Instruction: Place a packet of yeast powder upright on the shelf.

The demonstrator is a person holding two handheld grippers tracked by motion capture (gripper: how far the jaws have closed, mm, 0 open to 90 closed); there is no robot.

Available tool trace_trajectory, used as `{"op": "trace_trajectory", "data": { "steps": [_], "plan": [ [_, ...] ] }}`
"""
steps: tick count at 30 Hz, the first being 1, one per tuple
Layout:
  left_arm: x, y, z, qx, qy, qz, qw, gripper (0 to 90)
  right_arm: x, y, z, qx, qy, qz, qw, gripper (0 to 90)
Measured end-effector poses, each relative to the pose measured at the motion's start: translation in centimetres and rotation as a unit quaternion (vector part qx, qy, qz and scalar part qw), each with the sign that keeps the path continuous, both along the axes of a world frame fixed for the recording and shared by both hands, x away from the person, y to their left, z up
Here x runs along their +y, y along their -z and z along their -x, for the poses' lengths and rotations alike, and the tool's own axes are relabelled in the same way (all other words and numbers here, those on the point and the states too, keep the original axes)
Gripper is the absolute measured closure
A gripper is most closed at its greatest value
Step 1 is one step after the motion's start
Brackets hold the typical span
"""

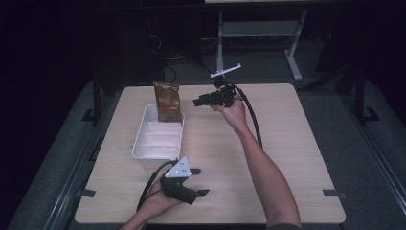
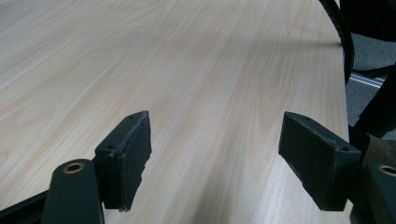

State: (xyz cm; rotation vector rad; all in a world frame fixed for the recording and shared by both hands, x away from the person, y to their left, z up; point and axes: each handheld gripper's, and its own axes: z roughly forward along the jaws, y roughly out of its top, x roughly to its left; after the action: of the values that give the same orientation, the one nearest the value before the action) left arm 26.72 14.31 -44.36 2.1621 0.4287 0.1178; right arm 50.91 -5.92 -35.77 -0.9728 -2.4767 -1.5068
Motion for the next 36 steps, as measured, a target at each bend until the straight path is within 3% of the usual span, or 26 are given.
{"op": "trace_trajectory", "data": {
  "steps": [36],
  "plan": [
    [-0.3, 0.2, -0.3, 0.001, -0.003, -0.006, 1.0, 24.5, -5.8, 0.6, 4.1, 0.005, 0.011, -0.005, 0.9999, 44.5]
  ]
}}
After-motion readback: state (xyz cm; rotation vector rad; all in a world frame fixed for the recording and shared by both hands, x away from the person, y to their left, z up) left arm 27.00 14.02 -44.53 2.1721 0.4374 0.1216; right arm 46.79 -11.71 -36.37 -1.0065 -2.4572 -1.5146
